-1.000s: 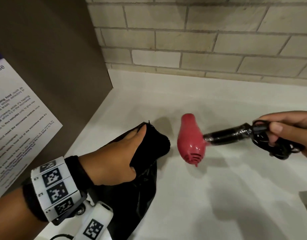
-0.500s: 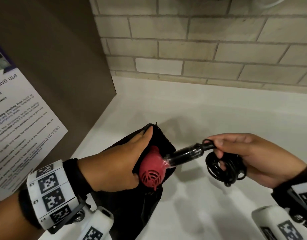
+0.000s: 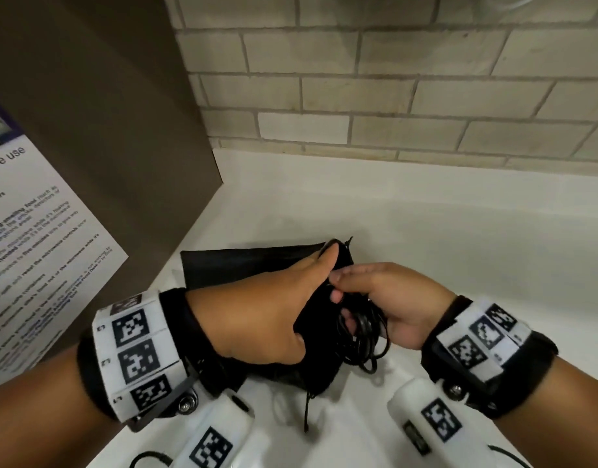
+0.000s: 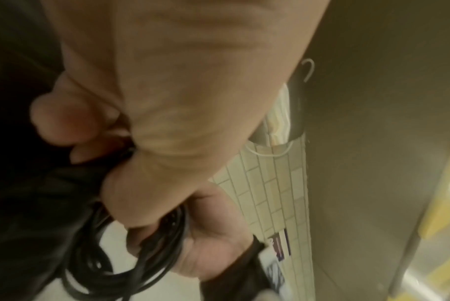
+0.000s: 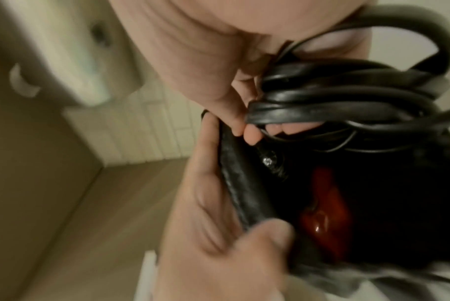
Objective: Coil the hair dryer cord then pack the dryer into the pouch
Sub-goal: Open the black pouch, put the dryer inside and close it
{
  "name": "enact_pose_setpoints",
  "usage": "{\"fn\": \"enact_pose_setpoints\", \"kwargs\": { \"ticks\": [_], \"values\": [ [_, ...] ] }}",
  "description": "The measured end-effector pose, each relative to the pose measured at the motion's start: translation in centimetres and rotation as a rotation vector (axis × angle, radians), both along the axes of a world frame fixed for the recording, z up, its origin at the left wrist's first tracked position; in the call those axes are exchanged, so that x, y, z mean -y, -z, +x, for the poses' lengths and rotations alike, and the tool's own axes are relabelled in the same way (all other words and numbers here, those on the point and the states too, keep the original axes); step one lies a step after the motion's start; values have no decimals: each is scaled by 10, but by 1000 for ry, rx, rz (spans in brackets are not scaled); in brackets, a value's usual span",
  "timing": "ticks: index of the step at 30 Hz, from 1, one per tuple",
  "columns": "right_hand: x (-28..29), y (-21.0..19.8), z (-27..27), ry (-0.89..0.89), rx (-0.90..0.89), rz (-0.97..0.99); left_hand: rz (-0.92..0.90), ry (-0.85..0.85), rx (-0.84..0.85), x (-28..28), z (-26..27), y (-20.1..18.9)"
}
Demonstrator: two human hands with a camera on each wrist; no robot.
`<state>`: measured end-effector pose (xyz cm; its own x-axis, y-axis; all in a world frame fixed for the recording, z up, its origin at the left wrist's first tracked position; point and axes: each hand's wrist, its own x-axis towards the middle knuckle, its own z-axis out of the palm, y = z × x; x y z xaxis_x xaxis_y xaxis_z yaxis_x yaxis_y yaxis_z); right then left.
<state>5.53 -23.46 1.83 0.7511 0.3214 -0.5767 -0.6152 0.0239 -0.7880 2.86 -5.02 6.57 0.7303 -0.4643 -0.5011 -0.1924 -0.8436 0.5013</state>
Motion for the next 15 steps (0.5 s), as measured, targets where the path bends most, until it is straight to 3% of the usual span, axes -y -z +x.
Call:
{"fn": "enact_pose_setpoints", "kwargs": {
  "ticks": [3,8,13,15],
  "values": [
    [1,4,5,110,-197,181,43,60,-1,4,-8,1],
    [-21,24,4,180,-350,574,-73,78,13,12,-13,8],
    [-36,38,13,346,-278,562,-254,31,-32,8,-9,8],
    [-41,47,24,489,-240,515,-233,5,-49,10,-10,13]
  ]
}}
